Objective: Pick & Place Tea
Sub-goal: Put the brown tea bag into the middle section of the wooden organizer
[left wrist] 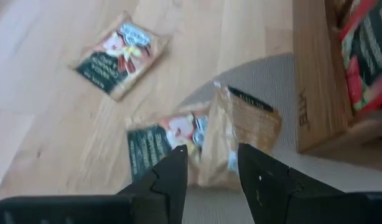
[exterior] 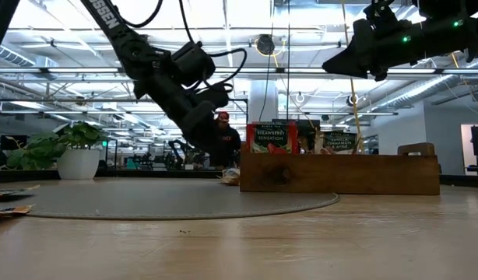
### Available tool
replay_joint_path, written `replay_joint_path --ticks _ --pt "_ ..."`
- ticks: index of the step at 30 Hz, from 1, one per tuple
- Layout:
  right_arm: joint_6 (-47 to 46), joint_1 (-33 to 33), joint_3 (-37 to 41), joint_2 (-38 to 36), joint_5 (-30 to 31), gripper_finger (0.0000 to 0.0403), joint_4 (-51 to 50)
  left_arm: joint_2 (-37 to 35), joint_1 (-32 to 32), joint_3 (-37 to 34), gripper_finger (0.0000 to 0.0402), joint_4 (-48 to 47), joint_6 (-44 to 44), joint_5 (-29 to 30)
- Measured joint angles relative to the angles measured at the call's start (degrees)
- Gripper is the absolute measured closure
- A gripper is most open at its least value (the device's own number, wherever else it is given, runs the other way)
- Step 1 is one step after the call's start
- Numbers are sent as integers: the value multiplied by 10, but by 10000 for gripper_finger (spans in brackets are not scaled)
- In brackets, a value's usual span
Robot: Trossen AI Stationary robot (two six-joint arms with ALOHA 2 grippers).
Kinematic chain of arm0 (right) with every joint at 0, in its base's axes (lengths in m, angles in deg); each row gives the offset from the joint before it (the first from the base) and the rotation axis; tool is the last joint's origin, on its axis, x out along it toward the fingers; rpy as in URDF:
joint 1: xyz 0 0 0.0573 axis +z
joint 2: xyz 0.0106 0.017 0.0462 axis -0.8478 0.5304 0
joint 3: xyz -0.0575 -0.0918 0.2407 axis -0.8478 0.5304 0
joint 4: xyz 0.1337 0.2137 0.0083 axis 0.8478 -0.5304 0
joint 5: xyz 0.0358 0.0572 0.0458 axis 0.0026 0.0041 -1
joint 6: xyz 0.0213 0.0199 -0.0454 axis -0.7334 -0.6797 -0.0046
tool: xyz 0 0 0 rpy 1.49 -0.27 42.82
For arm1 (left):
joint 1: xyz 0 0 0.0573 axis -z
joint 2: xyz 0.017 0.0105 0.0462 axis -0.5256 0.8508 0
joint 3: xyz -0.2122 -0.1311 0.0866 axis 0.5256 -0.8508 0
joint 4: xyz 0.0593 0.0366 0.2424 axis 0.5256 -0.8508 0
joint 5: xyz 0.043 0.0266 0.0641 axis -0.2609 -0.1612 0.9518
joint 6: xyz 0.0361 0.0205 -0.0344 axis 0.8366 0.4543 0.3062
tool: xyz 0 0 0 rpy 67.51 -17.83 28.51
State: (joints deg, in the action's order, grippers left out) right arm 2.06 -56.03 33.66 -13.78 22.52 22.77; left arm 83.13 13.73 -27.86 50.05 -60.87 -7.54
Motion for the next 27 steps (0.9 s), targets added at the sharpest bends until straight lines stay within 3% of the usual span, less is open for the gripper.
replay_joint_path --ticks 10,20,23,27 --pt "7 0 0 0 -2 344 0 73 11 62 259 -58 -4 -7" --pt "16 0 0 0 -2 344 -11 88 13 79 263 -95 11 -5" --pt "16 0 0 0 -2 344 -10 88 13 79 294 -102 11 1" --pt "17 0 0 0 -2 344 -12 88 14 79 378 -107 10 1"
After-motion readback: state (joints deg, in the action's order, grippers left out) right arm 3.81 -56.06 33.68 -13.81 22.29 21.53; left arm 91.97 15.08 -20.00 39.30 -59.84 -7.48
